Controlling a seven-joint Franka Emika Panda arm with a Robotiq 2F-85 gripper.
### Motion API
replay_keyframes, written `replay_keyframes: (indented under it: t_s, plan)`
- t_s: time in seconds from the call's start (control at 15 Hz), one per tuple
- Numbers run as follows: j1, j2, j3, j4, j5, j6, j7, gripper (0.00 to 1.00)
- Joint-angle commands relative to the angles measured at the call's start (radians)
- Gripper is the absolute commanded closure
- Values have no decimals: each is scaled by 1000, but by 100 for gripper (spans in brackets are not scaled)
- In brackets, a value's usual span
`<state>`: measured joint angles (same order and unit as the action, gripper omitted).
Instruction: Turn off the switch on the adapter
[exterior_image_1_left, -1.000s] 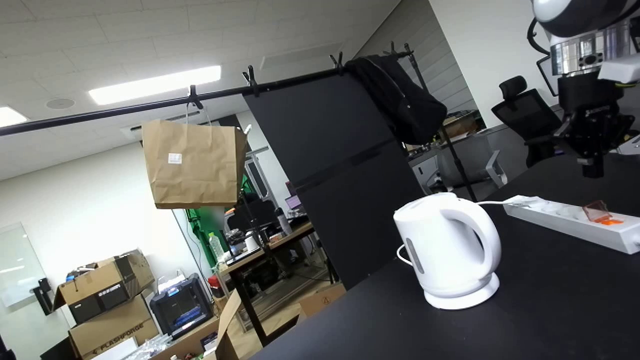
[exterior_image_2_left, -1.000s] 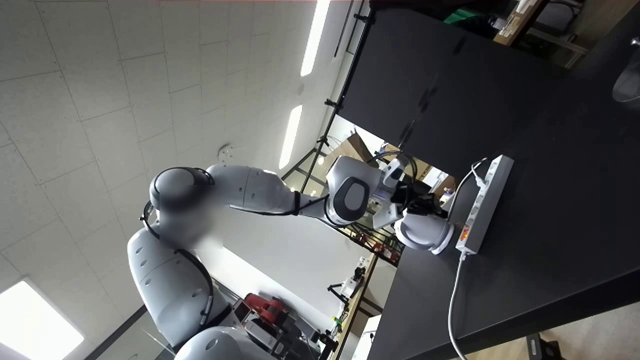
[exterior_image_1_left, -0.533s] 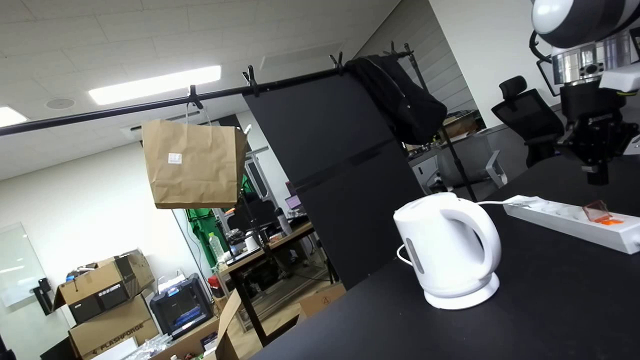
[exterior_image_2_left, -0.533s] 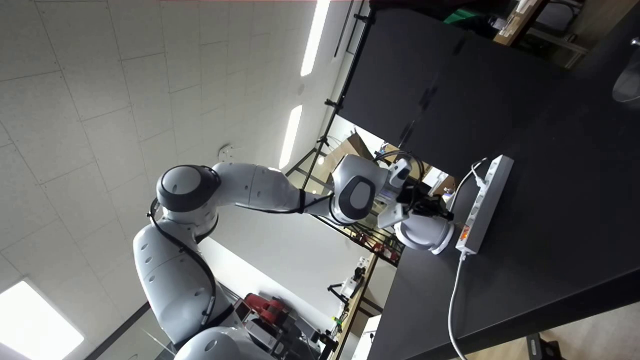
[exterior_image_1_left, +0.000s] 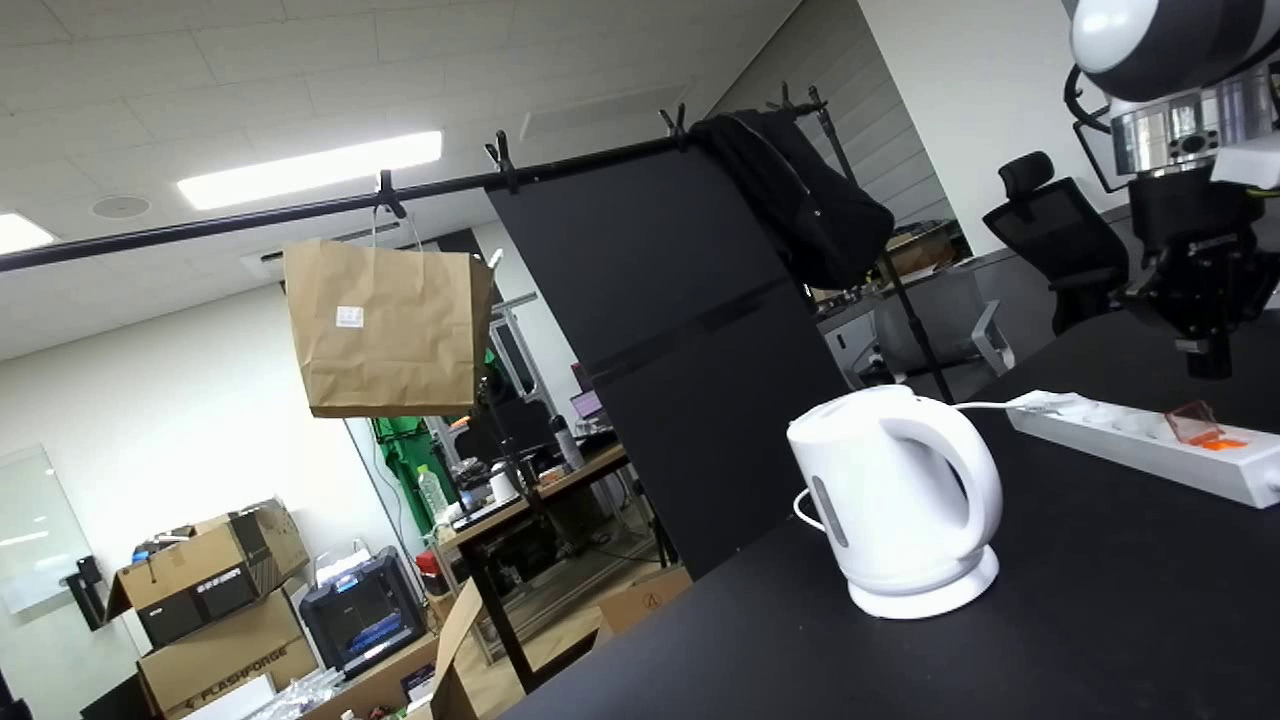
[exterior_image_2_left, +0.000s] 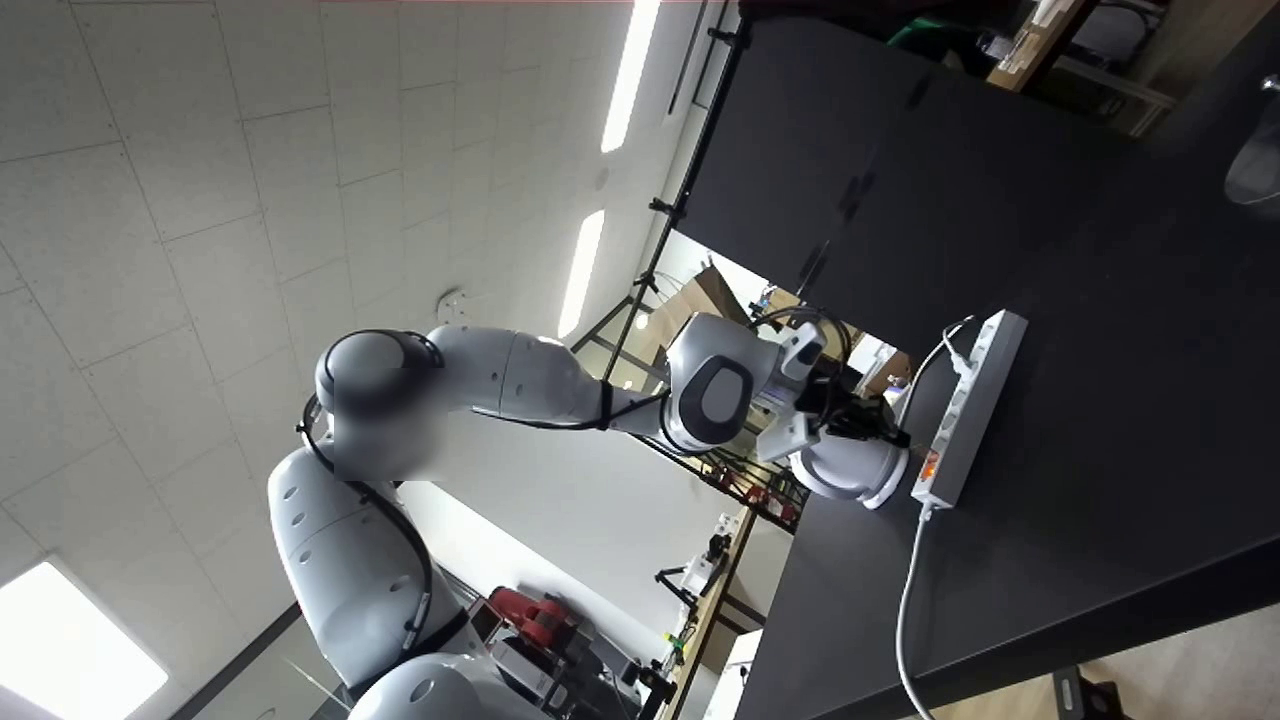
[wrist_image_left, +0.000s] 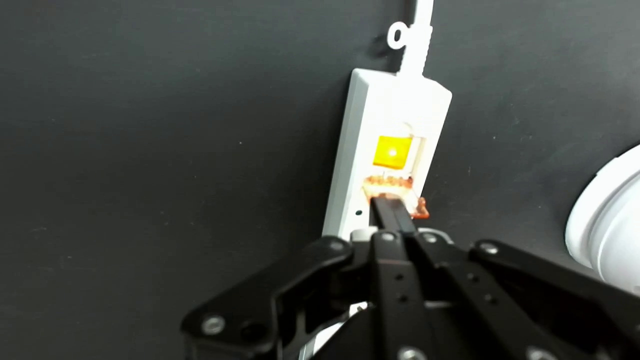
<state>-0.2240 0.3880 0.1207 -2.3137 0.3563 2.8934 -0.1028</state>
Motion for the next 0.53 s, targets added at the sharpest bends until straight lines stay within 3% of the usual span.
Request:
replay_keyframes:
  t_s: [0.0,0.2,0.47]
  plan:
    - [0,-1,7,-19,5,5,0,100]
    - [-18,16,27,-15,20,2,-19,100]
    - [-78,49,103,-1,80,19,-86,100]
